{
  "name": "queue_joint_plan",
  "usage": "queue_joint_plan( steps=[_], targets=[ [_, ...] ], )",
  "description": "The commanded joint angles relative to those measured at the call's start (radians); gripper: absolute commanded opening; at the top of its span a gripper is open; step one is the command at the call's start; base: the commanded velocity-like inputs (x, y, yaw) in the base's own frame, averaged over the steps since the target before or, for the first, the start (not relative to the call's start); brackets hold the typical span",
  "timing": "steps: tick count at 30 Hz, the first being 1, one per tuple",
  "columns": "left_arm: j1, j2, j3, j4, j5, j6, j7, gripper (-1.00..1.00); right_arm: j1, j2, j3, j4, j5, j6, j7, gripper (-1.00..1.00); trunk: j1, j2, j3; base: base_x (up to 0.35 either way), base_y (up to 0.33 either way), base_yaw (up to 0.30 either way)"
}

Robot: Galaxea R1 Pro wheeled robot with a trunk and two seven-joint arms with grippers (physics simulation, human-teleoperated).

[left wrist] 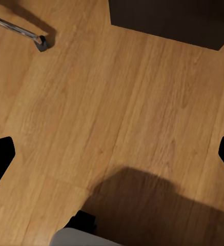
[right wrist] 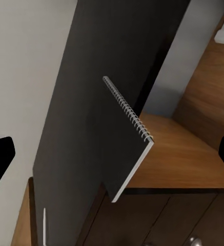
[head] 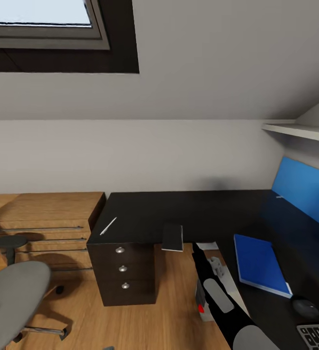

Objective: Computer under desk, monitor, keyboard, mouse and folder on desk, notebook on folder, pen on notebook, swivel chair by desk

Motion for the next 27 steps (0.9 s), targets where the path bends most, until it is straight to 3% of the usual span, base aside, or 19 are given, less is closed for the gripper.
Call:
queue_joint_plan(
  steps=[1,19,27],
  targets=[
    [-0.001,0.002,-0.007,-0.002,0.010,-0.005,0.007,1.00,-0.001,-0.001,0.005,0.000,-0.010,-0.008,-0.001,1.00,0.004,-0.008,-0.004,0.000,0.000,0.000],
    [-0.001,0.001,-0.010,-0.002,0.009,-0.003,0.006,1.00,-0.001,0.004,0.010,0.029,-0.012,0.002,-0.003,1.00,0.073,-0.134,-0.061,0.000,0.000,0.000],
    [-0.001,-0.002,-0.011,0.000,0.010,-0.002,0.005,1.00,-0.001,0.004,0.009,0.031,-0.013,0.113,-0.002,1.00,0.104,-0.190,-0.086,0.000,0.000,0.000]
  ],
)
